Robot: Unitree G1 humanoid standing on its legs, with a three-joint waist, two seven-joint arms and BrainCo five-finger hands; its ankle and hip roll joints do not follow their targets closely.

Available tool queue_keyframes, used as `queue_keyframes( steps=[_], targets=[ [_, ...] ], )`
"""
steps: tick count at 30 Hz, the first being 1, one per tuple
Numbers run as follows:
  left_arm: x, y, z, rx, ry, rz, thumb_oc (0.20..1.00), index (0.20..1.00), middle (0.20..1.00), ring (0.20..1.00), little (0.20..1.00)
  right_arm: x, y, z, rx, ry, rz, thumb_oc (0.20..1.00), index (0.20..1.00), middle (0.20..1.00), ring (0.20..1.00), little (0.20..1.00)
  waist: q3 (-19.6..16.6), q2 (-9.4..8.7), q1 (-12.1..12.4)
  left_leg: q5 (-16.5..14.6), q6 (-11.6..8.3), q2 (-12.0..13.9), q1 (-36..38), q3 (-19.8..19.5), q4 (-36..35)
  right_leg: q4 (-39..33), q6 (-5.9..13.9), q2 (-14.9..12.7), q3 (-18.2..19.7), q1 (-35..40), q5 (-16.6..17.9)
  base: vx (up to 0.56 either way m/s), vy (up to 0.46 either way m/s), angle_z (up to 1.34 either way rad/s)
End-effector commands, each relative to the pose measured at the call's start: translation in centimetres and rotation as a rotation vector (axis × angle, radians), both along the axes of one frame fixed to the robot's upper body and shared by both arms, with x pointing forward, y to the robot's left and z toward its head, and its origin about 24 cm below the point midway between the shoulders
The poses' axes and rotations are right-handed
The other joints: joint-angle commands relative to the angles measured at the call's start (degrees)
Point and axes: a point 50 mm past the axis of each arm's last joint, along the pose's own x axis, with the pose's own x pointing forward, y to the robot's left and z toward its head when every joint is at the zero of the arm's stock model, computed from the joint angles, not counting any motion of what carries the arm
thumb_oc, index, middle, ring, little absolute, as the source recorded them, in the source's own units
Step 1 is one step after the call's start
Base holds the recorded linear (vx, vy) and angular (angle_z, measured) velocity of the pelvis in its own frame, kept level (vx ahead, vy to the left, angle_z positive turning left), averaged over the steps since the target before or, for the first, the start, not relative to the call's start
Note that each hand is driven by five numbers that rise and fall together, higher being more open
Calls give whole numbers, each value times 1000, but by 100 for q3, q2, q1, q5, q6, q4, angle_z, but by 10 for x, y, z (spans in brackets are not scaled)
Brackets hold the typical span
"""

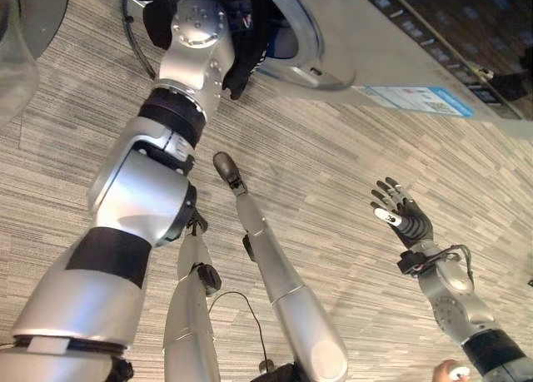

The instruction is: Grab the laundry basket,head to the washer,open it,put in the laundry and shut it.

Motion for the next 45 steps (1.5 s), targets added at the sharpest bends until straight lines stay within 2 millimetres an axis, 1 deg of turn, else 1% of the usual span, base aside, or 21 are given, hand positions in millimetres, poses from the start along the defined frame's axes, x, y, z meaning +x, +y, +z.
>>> queue_keyframes(
  steps=[1,2,3,6,8,11,15,19,20,23,24,25,27,29,30,31,32,34,36,42,45],
  targets=[
    [-50,12,85,-82,-295,25,200,200,200,200,200,-22,-36,8,-47,-36,-100,1000,1000,1000,1000,1000,49,366,-461,-785,-313,643,720,-111,530,782,380,49,-581,49,-1511,26,-39,-1],
    [-50,12,85,-83,-295,23,200,200,200,200,200,-22,-36,9,-47,-36,-101,1000,1000,1000,1000,1000,49,371,-459,-787,-314,642,716,-113,534,787,379,48,-582,45,-1515,33,-40,-3],
    [-68,14,104,-134,-382,-33,200,200,200,200,200,-28,-42,6,-62,-15,-116,1000,1000,1000,1000,1000,49,433,-444,-854,-291,659,689,-131,639,897,367,58,-595,18,-1601,0,0,0],
    [-75,14,107,-137,-436,-57,200,200,200,200,200,-35,-47,0,-82,18,-129,1000,1000,1000,1000,1000,49,473,-383,-1036,-252,717,526,-179,1111,1192,320,41,-580,-52,-1731,-12,-74,1],
    [-78,7,104,-131,-458,-80,200,200,200,200,200,-40,-49,-5,-78,53,-128,1000,1000,1000,1000,1000,49,407,-350,-1238,-194,847,196,-252,1911,1634,223,35,-530,-90,-1859,-29,-131,9],
    [-63,8,89,-105,-384,-65,200,200,200,200,200,-40,-50,-10,-61,81,-139,1000,1000,1000,1000,1000,49,346,-369,-1588,-161,1041,-237,-410,2846,2020,75,-28,-594,-212,-2043,-4,-115,54],
    [-55,20,90,-41,-311,-5,200,200,200,200,200,-40,-54,-6,-67,66,-150,1000,1000,1000,1000,1000,49,331,-398,-1718,-148,1025,-377,-447,2998,2176,132,-80,-627,-355,-2014,-6,-11,20],
    [-55,12,97,-19,-274,-9,200,200,200,200,200,-42,-59,6,-27,14,-178,1000,1000,1000,1000,1000,49,361,-475,-1714,-309,1174,-651,-377,3277,2138,47,-111,-689,-462,-2062,18,-52,3],
    [-66,3,109,-1,-325,-39,1000,1000,1000,1000,1000,-44,-60,4,-2,15,-189,1000,1000,1000,1000,1000,49,368,-546,-1543,-348,1116,-695,-378,3118,1979,81,-130,-724,-527,-1916,-3,-45,11],
    [-68,-9,109,52,-338,-66,1000,1000,1000,1000,1000,-45,-66,4,-27,21,-200,1000,1000,1000,1000,1000,49,444,-570,-1262,-366,973,-494,-341,2563,1666,99,-210,-738,-468,-1816,6,-7,17],
    [-64,-7,106,74,-315,-43,1000,1000,1000,1000,1000,-44,-66,5,-39,20,-195,1000,1000,1000,1000,1000,49,536,-558,-1223,-363,897,-274,-300,2194,1558,115,-208,-736,-437,-1850,21,108,22],
    [-47,6,92,130,-207,16,1000,1000,1000,1000,1000,-42,-65,7,-48,19,-184,1000,1000,1000,1000,1000,49,682,-501,-1082,-382,746,102,-246,1626,1553,174,-189,-724,-380,-1854,18,101,29],
    [-46,2,92,165,-191,11,1000,1000,1000,1000,1000,-42,-64,8,-53,25,-170,1000,1000,1000,1000,1000,49,714,-479,-1049,-384,695,162,-252,1512,1601,182,-150,-705,-395,-1847,5,54,20],
    [-46,4,94,354,-167,151,1000,1000,1000,1000,1000,-39,-64,7,-67,38,-157,1000,1000,1000,1000,1000,49,813,-340,-1013,-388,634,218,-283,1317,1605,174,-83,-711,-399,-1863,-21,33,-9],
    [-46,13,96,488,-163,375,1000,1000,1000,1000,1000,-37,-63,0,-71,66,-148,1000,1000,1000,1000,1000,49,831,-267,-935,-405,642,202,-262,1242,1632,211,-77,-705,-434,-1803,-40,-3,-15],
    [-46,13,96,490,-164,379,1000,1000,1000,1000,1000,-37,-62,-1,-69,65,-146,1000,1000,1000,1000,1000,49,816,-270,-933,-405,641,199,-258,1243,1635,211,-77,-700,-440,-1801,-51,-26,-13],
    [-52,3,102,606,-211,483,1000,1000,1000,1000,1000,-35,-60,-2,-60,68,-139,1000,1000,1000,1000,1000,49,803,-294,-889,-411,670,219,-242,1191,1607,209,-76,-689,-426,-1778,-27,1,-9],
    [-55,-3,104,761,-246,657,1000,1000,1000,1000,1000,-29,-54,5,-50,33,-99,1000,1000,1000,1000,1000,49,743,-359,-839,-425,734,279,-172,1068,1565,239,-87,-686,-398,-1770,-32,32,-4],
    [-55,-16,101,1003,-315,833,1000,1000,1000,1000,1000,-25,-52,12,-62,2,-78,1000,1000,1000,1000,1000,49,708,-416,-790,-455,772,438,-94,891,1512,273,-92,-676,-335,-1786,-18,73,-5],
    [-57,-27,100,1148,-374,987,1000,1000,1000,1000,1000,-28,-59,21,-85,-21,-83,1000,1000,1000,1000,1000,49,699,-495,-766,-492,833,534,-51,823,1392,317,-125,-702,-218,-1749,-12,41,-8],
    [-58,-36,100,1239,-375,1036,1000,1000,1000,1000,1000,-29,-58,15,-91,7,-75,1000,1000,1000,1000,1000,49,748,-480,-731,-489,819,579,-38,767,1360,342,-142,-720,-181,-1728,-7,14,-5]
  ],
)
